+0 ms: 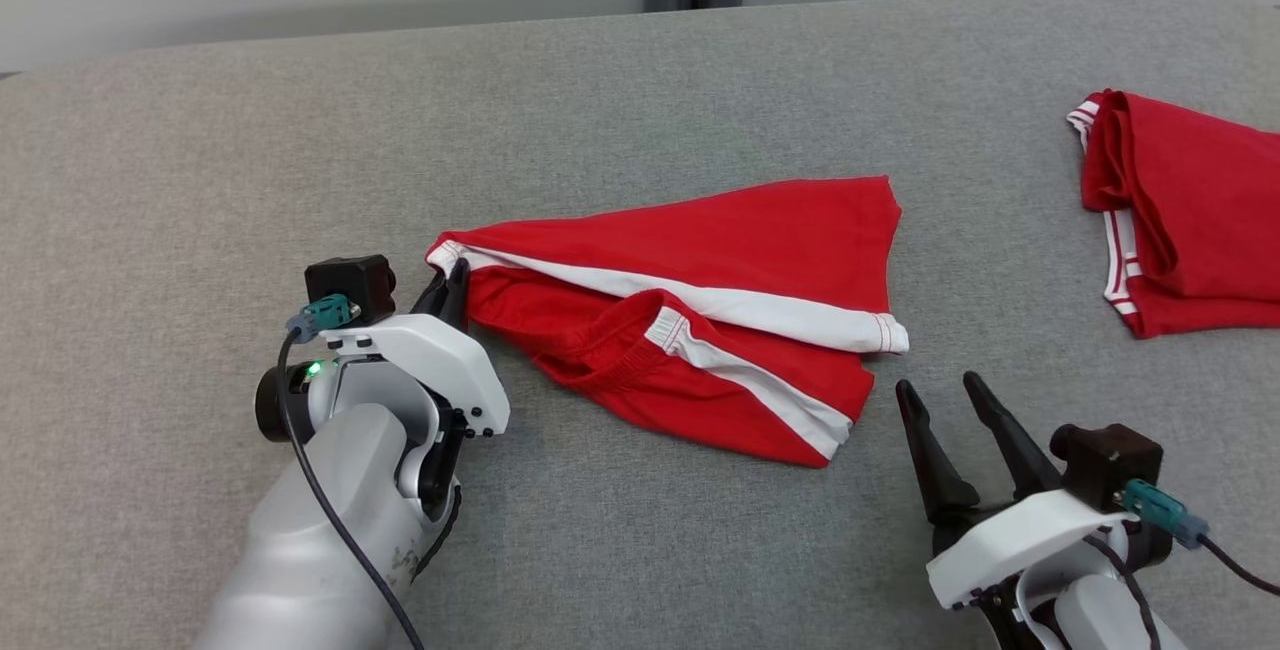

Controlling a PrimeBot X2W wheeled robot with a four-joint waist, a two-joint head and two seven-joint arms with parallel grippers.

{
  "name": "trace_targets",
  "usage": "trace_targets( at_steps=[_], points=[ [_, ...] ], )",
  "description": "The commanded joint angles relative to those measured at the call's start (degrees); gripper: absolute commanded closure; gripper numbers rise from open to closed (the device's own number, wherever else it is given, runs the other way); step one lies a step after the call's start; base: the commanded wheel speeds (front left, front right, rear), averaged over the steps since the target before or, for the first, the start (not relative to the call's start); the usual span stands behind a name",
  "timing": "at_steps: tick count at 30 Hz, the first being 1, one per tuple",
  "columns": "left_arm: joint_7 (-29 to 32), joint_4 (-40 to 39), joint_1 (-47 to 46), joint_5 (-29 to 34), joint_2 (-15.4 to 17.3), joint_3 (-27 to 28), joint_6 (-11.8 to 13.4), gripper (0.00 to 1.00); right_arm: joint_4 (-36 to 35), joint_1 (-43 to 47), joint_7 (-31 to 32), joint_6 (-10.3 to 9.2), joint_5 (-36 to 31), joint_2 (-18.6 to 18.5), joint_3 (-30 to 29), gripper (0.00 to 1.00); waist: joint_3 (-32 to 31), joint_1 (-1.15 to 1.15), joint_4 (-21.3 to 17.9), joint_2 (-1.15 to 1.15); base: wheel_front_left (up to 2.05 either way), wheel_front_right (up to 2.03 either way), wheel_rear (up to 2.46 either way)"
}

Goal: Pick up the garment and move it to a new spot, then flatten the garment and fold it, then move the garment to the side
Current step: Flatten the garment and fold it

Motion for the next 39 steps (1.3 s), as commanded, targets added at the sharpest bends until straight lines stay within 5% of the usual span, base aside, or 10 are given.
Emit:
trace_targets(
  at_steps=[1,17,18,19,20,24,30,39],
  points=[
    [-0.5,-0.5,-0.1,-0.6,0.3,-0.4,-0.5,1.0,3.4,-2.0,-0.3,0.03,1.9,-1.0,1.7,0.0,0.0,0.0,0.7,0.0,0.0,0.0,0.0],
    [-1.6,-2.7,-1.0,-1.4,0.3,-2.7,-1.3,1.0,11.5,-10.4,-0.3,0.03,9.6,-1.7,7.6,0.0,0.2,0.0,2.2,0.0,0.0,0.0,0.0],
    [-1.5,-2.7,-1.0,-1.4,0.3,-2.9,-1.3,1.0,12.5,-10.9,-0.3,0.03,10.0,-1.8,8.0,0.13,0.2,0.0,2.3,0.0,0.0,0.0,0.0],
    [-1.4,-2.8,-1.1,-1.4,0.3,-3.0,-1.3,1.0,13.4,-11.3,-0.3,0.03,10.4,-1.8,8.4,0.5,0.2,0.0,2.4,0.0,0.0,0.0,0.0],
    [-1.3,-3.0,-1.2,-1.5,0.3,-3.3,-1.4,1.0,15.1,-12.4,-0.3,0.03,11.0,-2.0,9.7,1.0,0.2,0.0,2.6,0.0,0.0,0.0,0.0],
    [-1.3,-3.3,-1.1,-1.7,0.4,-3.6,-1.7,1.0,15.5,-13.6,-0.3,0.03,12.4,-2.7,10.2,1.0,0.2,0.0,2.8,0.0,0.0,0.0,0.0],
    [-2.1,-6.3,-0.5,-2.1,1.8,-4.1,-5.9,1.0,10.3,-13.1,-0.3,0.03,12.4,-4.5,7.0,1.0,-1.2,0.0,2.2,0.0,0.0,0.0,0.0],
    [0.2,-18.3,1.5,-5.8,7.4,-4.0,-8.8,1.0,-1.8,-13.1,-0.3,0.03,10.5,-7.2,-0.4,1.0,-5.0,0.0,0.3,0.0,0.0,0.0,0.0]
  ],
)
